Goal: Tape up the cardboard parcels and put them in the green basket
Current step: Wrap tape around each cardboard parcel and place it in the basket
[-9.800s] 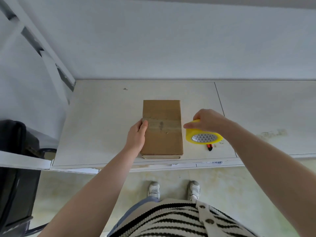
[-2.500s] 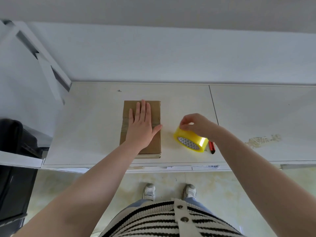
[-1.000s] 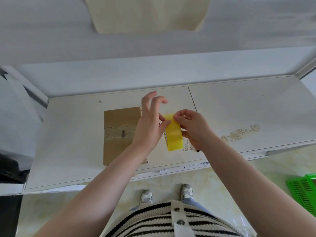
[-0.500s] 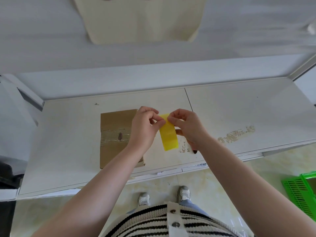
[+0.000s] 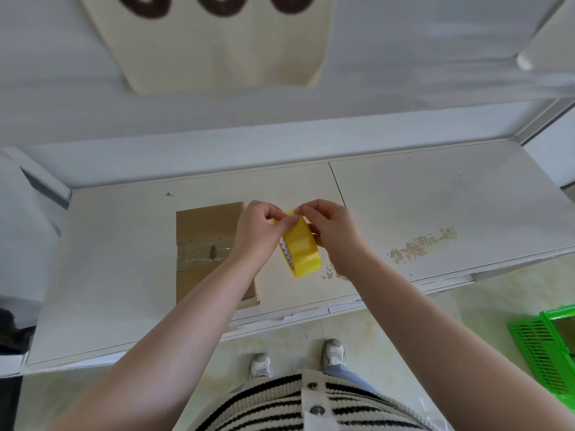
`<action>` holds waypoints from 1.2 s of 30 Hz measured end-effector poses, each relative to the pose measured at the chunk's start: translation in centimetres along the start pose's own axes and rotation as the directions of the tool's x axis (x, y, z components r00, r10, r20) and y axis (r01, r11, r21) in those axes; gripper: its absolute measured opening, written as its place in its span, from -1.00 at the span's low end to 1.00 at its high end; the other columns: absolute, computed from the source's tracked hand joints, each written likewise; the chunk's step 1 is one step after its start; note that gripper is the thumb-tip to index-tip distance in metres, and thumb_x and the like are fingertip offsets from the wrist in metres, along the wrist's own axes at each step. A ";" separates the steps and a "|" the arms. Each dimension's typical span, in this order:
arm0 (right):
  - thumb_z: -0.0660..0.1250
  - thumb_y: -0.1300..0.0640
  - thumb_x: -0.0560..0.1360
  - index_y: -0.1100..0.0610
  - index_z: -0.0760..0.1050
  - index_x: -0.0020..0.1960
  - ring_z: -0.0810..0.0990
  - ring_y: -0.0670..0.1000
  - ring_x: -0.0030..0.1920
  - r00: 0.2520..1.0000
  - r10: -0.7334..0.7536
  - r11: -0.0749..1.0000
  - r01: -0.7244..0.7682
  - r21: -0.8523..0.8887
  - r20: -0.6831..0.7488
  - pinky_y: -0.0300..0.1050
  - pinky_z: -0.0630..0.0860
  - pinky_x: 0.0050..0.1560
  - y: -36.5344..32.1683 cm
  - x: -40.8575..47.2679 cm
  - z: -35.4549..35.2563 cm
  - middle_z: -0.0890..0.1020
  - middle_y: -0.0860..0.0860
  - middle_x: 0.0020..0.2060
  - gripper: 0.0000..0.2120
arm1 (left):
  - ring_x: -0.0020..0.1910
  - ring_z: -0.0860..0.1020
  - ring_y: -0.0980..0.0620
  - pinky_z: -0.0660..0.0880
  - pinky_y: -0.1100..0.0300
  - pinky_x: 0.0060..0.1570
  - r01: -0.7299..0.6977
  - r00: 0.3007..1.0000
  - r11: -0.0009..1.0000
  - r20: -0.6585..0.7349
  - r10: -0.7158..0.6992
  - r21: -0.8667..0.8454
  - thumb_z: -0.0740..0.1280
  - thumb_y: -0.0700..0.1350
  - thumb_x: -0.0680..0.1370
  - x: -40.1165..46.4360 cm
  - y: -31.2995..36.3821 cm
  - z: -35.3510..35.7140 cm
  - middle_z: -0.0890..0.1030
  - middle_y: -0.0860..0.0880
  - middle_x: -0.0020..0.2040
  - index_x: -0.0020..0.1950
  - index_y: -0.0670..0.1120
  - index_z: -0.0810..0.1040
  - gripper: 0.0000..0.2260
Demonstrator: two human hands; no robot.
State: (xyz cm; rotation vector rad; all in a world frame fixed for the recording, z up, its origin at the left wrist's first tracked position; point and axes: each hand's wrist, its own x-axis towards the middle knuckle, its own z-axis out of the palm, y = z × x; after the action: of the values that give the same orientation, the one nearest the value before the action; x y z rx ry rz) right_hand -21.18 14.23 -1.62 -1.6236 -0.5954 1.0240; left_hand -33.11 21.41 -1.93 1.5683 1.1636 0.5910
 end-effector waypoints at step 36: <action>0.40 0.16 0.53 -0.04 0.58 0.08 0.61 0.04 -0.25 0.951 0.288 0.943 -0.260 0.208 -0.113 -0.08 0.60 -0.26 2.9 0.7 -5.2 0.65 0.02 -0.21 -0.84 | -0.15 0.60 0.00 0.61 0.05 -0.12 0.085 0.996 0.996 0.018 -0.085 0.020 0.35 0.09 0.58 0.9 -2.4 1.7 0.57 0.10 -0.11 0.08 0.05 0.53 -0.84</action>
State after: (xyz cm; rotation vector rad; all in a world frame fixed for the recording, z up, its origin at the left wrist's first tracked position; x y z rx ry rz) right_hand -16.76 11.28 -4.32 -1.6196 -0.1690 1.1192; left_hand -32.22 21.44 -4.90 1.5290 1.2189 0.5099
